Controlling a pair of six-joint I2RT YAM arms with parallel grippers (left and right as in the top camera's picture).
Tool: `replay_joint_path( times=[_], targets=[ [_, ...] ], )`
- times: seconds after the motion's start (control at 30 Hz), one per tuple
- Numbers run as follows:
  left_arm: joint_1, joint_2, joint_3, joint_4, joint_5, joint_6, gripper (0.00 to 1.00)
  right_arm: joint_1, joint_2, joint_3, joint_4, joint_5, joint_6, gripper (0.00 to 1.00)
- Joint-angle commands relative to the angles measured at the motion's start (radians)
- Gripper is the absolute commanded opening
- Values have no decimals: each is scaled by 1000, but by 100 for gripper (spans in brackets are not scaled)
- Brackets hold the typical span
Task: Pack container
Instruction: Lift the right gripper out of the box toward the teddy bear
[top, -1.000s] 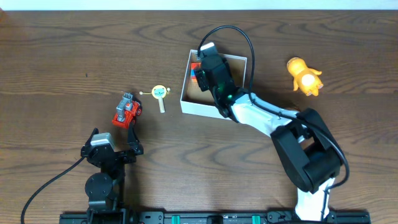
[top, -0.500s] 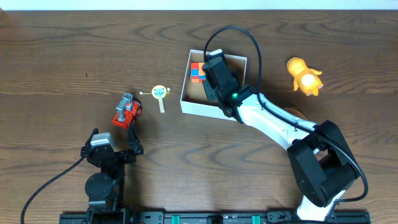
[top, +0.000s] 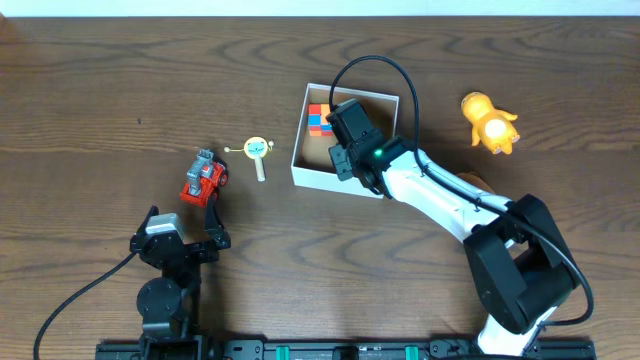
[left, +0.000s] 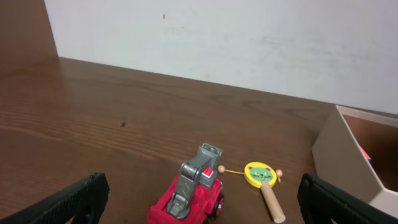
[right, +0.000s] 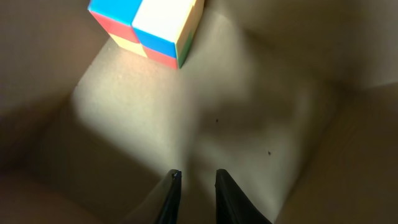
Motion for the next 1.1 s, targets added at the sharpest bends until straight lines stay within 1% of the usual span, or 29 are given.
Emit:
replay_joint_path(
  times=[0.0, 0.07, 0.17, 0.2, 0.33, 0.37, 0.43, 0.57, 0.63, 0.9, 1.07],
  targets=[
    [-4, -2, -20, -39, -5, 13, 98, 0, -28, 8, -30, -7, -52, 21],
    [-4, -2, -20, -39, -5, 13, 98, -2, -34, 8, -50, -6, -75, 21],
    [-4, -2, -20, -39, -5, 13, 98, -6, -44, 8, -57, -7, -97, 30],
    [-4, -1, -20, -39, -5, 13, 98, -7, -45, 8, -52, -7, -105, 31],
    [-4, -1, -20, -39, -5, 13, 98, -14, -60, 14, -51, -7, -152, 28],
    [-4, -2, -20, -39, -5, 13, 98, -18, -64, 14, -53, -7, -170, 30],
    [-4, -2, -20, -39, -5, 13, 98, -26, -72, 14, -58, -7, -206, 41],
    [-4, -1, -20, -39, -5, 13, 98, -50, -95, 14, -40, -8, -216, 46],
    [-4, -2, -20, -39, -5, 13, 98, -65, -107, 14, -24, -6, -216, 46],
    [-4, -2, -20, -39, -5, 13, 98, -145, -113, 16, -4, -24, -216, 36],
    [-4, -2, -20, -39, -5, 13, 98, -166, -113, 16, 35, -45, -216, 16]
  ],
)
